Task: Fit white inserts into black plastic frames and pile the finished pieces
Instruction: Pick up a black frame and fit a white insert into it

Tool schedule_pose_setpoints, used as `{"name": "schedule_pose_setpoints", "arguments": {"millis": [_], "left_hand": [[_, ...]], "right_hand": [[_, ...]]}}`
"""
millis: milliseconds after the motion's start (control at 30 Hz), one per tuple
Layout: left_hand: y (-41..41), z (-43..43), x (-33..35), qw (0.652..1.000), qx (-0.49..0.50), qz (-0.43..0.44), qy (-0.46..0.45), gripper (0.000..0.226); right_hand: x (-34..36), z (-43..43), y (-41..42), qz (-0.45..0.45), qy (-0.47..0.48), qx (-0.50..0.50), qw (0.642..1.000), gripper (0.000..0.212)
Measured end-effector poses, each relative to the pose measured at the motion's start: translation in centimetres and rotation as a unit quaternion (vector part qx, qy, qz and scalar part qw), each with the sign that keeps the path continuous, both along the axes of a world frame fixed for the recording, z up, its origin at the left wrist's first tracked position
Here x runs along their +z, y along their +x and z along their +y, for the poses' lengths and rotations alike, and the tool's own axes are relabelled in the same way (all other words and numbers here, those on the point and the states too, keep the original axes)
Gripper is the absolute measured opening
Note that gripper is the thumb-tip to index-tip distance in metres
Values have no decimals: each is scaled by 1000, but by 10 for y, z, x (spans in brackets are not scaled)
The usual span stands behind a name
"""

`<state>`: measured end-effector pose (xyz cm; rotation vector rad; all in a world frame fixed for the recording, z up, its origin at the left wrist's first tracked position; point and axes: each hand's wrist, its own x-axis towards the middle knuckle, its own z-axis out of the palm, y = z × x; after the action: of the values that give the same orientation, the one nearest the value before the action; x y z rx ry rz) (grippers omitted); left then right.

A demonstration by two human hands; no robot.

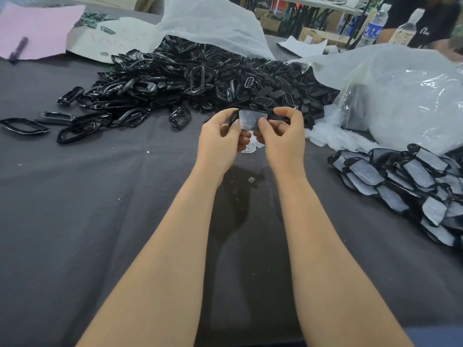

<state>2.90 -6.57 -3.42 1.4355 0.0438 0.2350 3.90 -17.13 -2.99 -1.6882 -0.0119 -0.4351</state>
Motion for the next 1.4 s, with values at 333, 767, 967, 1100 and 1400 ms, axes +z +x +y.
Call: {"name": "schedule_pose_setpoints", "arguments": {"millis": [333,767,967,1100,1400], "left_hand": [[-1,1,-1,1000,-4,-14,21,24],[0,0,-1,999,14,8,34,30],[1,-1,-1,995,40,7,87,28],[-3,0,-5,959,140,-66,238,26],[-5,0,-6,925,147,-105,335,26]], "right_hand": [[1,-9,5,79,64,54,993,13],[-1,-8,7,69,5,32,997,2],[-3,-7,7,71,6,40,997,4],[-2,-5,6,58,10,41,997,5],[-4,-1,6,46,-33,61,997,18]]}}
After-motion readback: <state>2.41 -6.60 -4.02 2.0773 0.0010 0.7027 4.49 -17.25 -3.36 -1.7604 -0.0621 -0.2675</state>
